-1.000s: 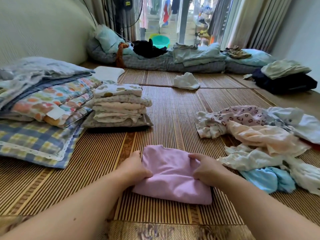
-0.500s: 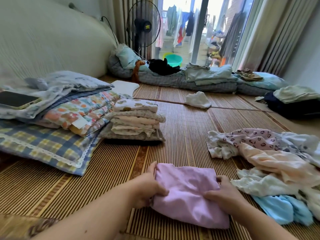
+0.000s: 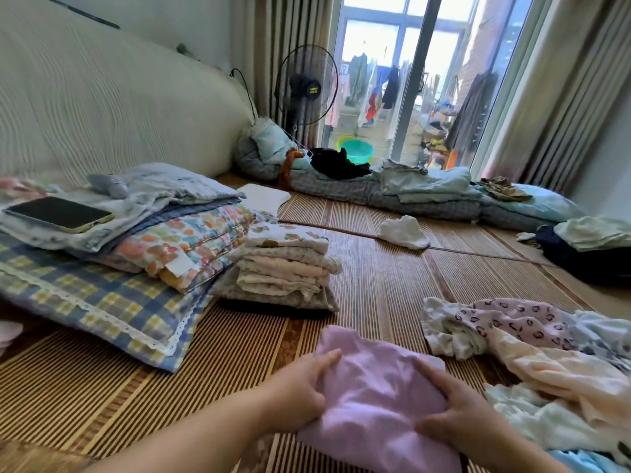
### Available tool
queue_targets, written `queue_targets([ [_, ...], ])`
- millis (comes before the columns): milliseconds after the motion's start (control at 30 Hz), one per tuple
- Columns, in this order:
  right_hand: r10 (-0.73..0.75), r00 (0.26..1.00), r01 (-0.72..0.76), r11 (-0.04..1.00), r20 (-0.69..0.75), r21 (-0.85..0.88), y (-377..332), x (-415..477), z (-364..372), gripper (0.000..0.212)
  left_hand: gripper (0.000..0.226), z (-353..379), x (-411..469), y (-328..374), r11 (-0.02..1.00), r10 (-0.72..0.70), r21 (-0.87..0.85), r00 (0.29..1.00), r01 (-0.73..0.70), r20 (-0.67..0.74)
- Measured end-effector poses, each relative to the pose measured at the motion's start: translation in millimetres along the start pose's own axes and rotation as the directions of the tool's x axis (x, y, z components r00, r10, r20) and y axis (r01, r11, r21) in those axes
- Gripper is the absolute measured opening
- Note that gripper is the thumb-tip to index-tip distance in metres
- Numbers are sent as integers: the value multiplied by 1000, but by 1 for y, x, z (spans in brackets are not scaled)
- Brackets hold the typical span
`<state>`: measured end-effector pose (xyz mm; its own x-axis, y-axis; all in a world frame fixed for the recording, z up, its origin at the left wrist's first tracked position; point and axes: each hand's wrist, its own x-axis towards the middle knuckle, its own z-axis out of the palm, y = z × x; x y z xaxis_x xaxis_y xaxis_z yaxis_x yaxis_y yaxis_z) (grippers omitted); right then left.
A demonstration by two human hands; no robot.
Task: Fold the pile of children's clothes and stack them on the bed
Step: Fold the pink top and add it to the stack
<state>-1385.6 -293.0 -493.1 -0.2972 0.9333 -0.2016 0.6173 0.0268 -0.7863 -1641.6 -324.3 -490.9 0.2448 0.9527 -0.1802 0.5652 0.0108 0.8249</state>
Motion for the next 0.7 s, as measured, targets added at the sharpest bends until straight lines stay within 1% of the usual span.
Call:
queue_targets([
  [67,-86,993,91,995,-84,46,-26,17,-12,96,78,-29,7,8,995,54,-82,996,-60,-72],
  [100,-124,988,130,989,-91,65,-44,29,-18,94,76,-47,13,13,989,86,-113,990,-99,-114],
  [133,-164,981,172,983,-106,62,-62,44,-24,93,73,-66,19,18,985,121,-100,978,-139,-173],
  [233,-292,933,304,952,-210,25,-121,95,-37,97,72,-128,45,30,972,235,79,906,-221,-351],
  [300,-348,898,373,927,-268,46,-157,131,-41,90,77,-166,69,35,969,244,89,862,-228,-443],
  [400,-379,886,423,897,-268,129,-197,185,-39,86,87,-216,106,34,972,235,125,791,-200,-565],
  [433,-386,886,431,890,-259,147,-206,204,-38,85,90,-231,121,31,975,222,111,776,-194,-591],
  [500,-382,889,429,888,-253,168,-216,243,-34,80,92,-252,148,19,981,163,15,779,-193,-605],
  [567,-373,892,418,896,-254,151,-219,274,-27,73,93,-262,171,3,986,112,-35,795,-165,-596],
  [633,-347,909,378,920,-232,106,-213,301,-19,65,86,-264,190,-15,996,66,-9,818,-86,-572],
  [700,-273,953,282,958,-134,57,-200,323,-7,53,73,-263,205,-37,998,-7,47,850,38,-526],
])
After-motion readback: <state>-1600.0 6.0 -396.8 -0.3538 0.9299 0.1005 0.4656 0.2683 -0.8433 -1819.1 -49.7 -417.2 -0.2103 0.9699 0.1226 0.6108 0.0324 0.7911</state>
